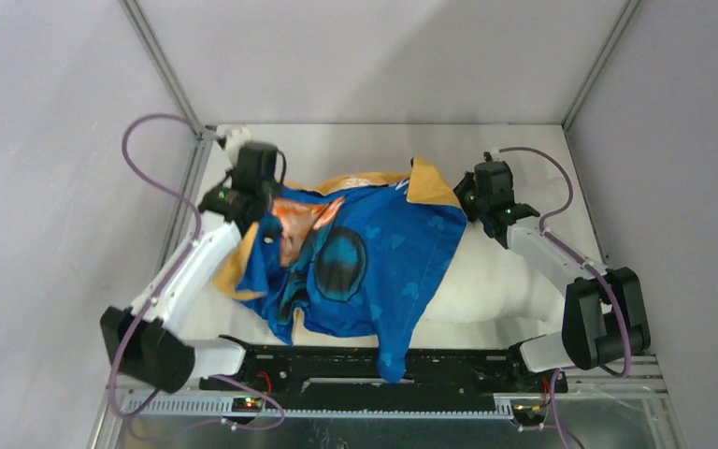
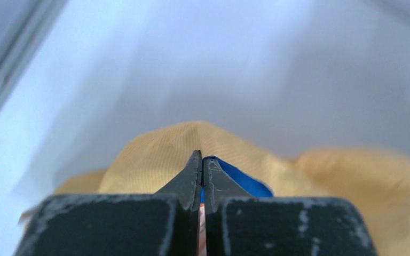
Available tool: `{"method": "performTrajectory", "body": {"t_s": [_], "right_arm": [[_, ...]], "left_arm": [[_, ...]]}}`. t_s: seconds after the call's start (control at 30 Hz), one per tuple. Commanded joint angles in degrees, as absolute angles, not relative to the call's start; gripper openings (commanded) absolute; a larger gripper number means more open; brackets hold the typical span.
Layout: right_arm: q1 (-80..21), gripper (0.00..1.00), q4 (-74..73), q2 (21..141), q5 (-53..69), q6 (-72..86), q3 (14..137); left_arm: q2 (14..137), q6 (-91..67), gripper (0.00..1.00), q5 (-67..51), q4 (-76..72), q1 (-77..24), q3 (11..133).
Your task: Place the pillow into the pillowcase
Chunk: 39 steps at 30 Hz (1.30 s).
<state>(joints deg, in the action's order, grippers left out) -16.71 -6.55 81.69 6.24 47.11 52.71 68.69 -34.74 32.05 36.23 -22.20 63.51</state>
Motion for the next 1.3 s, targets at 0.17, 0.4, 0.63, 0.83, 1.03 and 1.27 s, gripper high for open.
{"method": "performTrajectory", "body": {"t_s": [0.17, 0.4, 0.63, 0.83, 1.03, 1.27], "right_arm": [[-18.6, 0.0, -4.5, 81.8, 10.3, 49.4, 51.5], [-14.6, 0.34, -10.0, 79.5, 11.5, 43.2, 56.1], [-12.4, 0.78, -22.0, 71.0, 4.9, 35.5, 61.0], [-11.2, 0.89, -32.5, 61.8, -5.9, 30.9, 61.3], [-10.4, 0.9, -38.3, 55.6, -12.6, 27.9, 58.1], [-10.3, 0.87, -37.3, 53.6, -8.6, 28.9, 50.5]], "left_arm": [[95.6, -25.8, 0.42, 20.9, 37.1, -16.2, 105.3], [88.3, -22.2, 0.82, 15.9, 38.9, -24.2, 103.5], [76.5, -26.8, 0.86, 16.4, 39.5, -43.5, 87.3], [75.1, -35.8, 0.91, 14.5, 35.6, -54.3, 72.1], [83.0, -37.1, 0.52, 17.0, 31.8, -53.2, 67.4], [88.0, -32.0, 0.0, 20.8, 30.4, -38.6, 70.1]]}}
